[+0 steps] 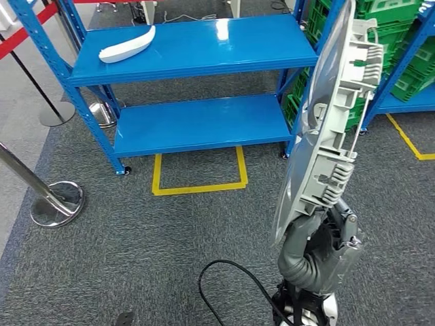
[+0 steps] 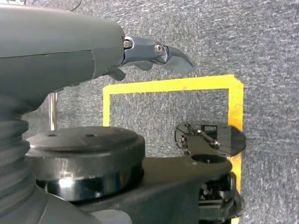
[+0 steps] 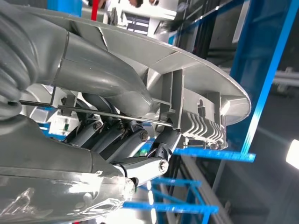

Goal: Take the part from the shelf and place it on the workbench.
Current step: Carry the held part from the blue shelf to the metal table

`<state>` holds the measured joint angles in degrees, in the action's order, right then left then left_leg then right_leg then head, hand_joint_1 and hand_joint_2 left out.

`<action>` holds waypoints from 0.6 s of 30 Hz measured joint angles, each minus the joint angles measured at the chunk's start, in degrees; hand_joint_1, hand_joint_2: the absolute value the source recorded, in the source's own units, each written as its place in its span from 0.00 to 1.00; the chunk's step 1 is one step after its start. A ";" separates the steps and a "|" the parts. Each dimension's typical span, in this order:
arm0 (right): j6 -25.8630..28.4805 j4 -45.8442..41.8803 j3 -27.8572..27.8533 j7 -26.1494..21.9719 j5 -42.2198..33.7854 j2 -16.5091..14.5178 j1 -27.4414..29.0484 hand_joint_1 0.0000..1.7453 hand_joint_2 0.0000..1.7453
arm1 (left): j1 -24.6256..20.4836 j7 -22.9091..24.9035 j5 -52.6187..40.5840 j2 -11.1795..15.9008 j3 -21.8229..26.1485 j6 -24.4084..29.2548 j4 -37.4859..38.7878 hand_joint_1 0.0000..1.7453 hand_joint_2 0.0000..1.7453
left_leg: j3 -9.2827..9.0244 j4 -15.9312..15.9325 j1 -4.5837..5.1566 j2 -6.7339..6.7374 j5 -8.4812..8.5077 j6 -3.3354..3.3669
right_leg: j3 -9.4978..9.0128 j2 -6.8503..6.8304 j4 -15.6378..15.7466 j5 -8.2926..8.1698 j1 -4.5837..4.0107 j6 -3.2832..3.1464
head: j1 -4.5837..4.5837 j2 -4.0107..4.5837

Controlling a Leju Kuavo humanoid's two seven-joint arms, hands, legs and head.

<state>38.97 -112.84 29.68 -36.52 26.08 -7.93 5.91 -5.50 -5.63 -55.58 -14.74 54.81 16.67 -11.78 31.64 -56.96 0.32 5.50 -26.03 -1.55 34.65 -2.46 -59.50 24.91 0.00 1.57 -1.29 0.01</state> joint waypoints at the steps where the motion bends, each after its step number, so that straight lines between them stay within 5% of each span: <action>1: 0.00 -0.01 0.00 -0.01 0.01 -0.01 0.02 1.00 1.00 | -0.07 -0.04 0.03 -0.02 0.01 0.01 0.00 0.00 1.00 | 0.02 -0.21 -0.10 -0.28 -0.34 -0.31 | 0.11 0.67 0.06 -0.14 0.08 -0.31 | 0.01 -0.01; 4: 0.00 -0.02 0.01 -0.05 0.06 -0.02 0.01 1.00 1.00 | -0.16 -0.19 0.19 -0.07 0.01 0.01 0.00 0.00 1.00 | 3.02 -6.95 -0.39 -3.83 -4.61 -1.09 | 0.31 2.58 0.24 -0.52 0.50 -1.04 | 0.18 -0.01; 6: -0.01 0.00 0.01 -0.08 0.09 -0.02 0.02 1.00 1.00 | -0.05 -0.31 0.31 -0.03 0.04 0.05 0.00 0.00 1.00 | 6.71 -14.27 -0.41 -4.81 -7.52 -1.21 | 0.50 4.02 0.24 -0.66 0.56 -1.26 | 0.28 0.00; 7: -0.01 0.01 0.01 -0.09 0.09 -0.02 0.03 1.00 1.00 | 0.00 -0.37 0.35 -0.01 0.06 0.08 0.00 0.00 1.00 | 7.75 -16.08 -0.42 -4.92 -7.59 -1.18 | 0.56 4.82 0.23 -0.72 0.56 -1.27 | 0.29 0.00; 9: -0.01 0.03 0.01 -0.12 0.12 -0.02 0.04 1.00 1.00 | 0.02 -0.50 0.37 0.00 0.09 0.11 0.00 0.00 1.00 | 6.61 -13.21 -0.49 -5.37 -4.54 -1.00 | 0.57 6.54 0.22 -0.87 0.64 -1.07 | 0.28 0.00; 11: -0.01 0.02 0.01 -0.19 0.20 -0.02 0.02 1.00 1.00 | -0.05 -0.64 0.38 -0.03 0.09 0.13 0.00 0.00 1.00 | 2.98 -5.67 -0.84 -8.10 -0.84 -0.81 | 0.69 8.14 0.09 -1.04 0.66 -0.63 | 0.30 0.00; 13: -0.01 0.01 0.02 -0.27 0.33 -0.02 0.00 1.00 1.00 | -0.13 -0.73 0.41 -0.06 0.10 0.14 0.00 0.00 1.00 | 0.82 -1.09 -1.12 -10.58 0.14 -0.58 | 1.12 9.45 0.04 -1.23 0.67 0.02 | 0.31 -0.01; 16: 0.00 0.01 0.02 -0.31 0.44 -0.02 0.05 1.00 1.00 | -0.26 -0.78 0.45 -0.14 0.13 0.15 0.00 0.00 1.00 | 0.59 -0.15 -1.08 -9.36 0.20 0.44 | 1.90 10.45 0.34 -1.66 0.93 1.19 | 0.35 -0.01; 18: 0.00 -0.01 0.01 -0.33 0.48 -0.01 0.03 1.00 1.00 | -0.27 -0.85 0.46 -0.22 0.14 0.16 0.00 0.00 1.00 | 0.52 0.15 -1.16 -7.77 0.48 1.22 | 3.44 7.52 -2.38 0.13 0.73 1.66 | -0.10 -0.01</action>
<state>38.97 -112.84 29.69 -36.85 26.56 -7.94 5.94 -5.77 -6.48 -55.12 -14.97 54.95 16.83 -11.78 32.16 -56.81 -0.84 -2.27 -25.55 -0.33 38.09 5.06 -61.88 25.04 0.73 3.23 -1.40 0.01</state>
